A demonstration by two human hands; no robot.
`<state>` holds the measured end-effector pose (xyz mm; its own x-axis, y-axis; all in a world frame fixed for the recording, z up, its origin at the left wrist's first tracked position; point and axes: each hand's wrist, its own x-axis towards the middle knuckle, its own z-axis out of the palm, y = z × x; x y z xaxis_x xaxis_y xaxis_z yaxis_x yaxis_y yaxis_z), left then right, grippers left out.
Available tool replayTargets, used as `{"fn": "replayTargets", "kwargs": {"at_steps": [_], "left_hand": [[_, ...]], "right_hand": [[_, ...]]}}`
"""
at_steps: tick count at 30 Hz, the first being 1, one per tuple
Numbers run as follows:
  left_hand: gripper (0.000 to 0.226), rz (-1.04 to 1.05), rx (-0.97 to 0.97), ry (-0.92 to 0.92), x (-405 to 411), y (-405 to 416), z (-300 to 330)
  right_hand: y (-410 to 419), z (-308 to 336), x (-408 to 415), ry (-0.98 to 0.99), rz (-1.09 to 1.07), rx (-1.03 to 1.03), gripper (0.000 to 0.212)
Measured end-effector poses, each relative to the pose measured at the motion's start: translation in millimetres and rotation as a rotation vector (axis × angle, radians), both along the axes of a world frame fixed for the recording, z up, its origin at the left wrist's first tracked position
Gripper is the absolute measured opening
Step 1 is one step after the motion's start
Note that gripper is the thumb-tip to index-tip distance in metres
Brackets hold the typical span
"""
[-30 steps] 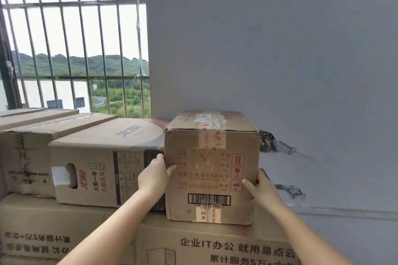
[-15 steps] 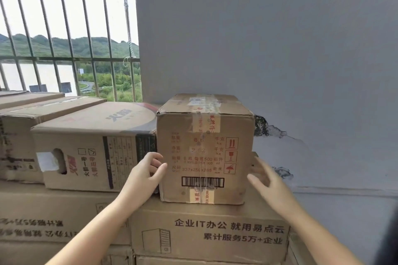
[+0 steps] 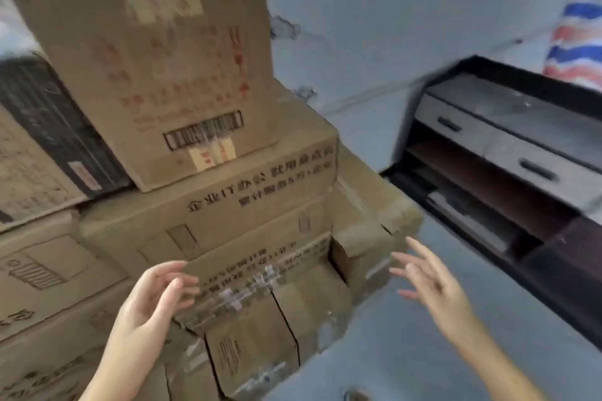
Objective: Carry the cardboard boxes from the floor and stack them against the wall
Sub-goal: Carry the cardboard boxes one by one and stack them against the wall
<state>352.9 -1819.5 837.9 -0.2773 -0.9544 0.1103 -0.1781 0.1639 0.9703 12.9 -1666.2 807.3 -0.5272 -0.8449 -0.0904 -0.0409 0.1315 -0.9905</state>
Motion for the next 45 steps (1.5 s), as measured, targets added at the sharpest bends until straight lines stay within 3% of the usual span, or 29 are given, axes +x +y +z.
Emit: {"fn": "replayTargets", "kwargs": {"at_steps": [7,13,19,34,40,45], "left_hand": [[0.018,-0.285,0.280,-0.221,-14.4,47.7,-58.2],[0.019,-0.565,0.206,-0.337,-70.4,82.0,-56.9],[0.021,-0.891,0.162,-0.340,-124.0,141.2,-48.4],[0.024,-1.615,0.093,-0.348,-159.1,530.4,-67.2],[0.030,-1.842,-0.041,-0.355,-185.6,648.6,-53.0],[0.029,-1.942,-0.040,-0.382,-201.8,726.7,-59.7]], "right_hand": [[138.0,-62.0,87.0,-0.227,-0.463,0.197,0.032],[226.5,-64.2,143.0,-0.334,-0.832,0.214,0.028],[332.3,-42.9,192.5,-0.285,-1.203,0.192,0.026],[652.7,-25.9,376.1,-0.238,-1.841,0.271,0.026],[706.9,-30.9,423.2,-0.347,-2.108,0.202,0.023],[745.7,-42.9,420.5,-0.479,-2.249,0.115,0.022]]}}
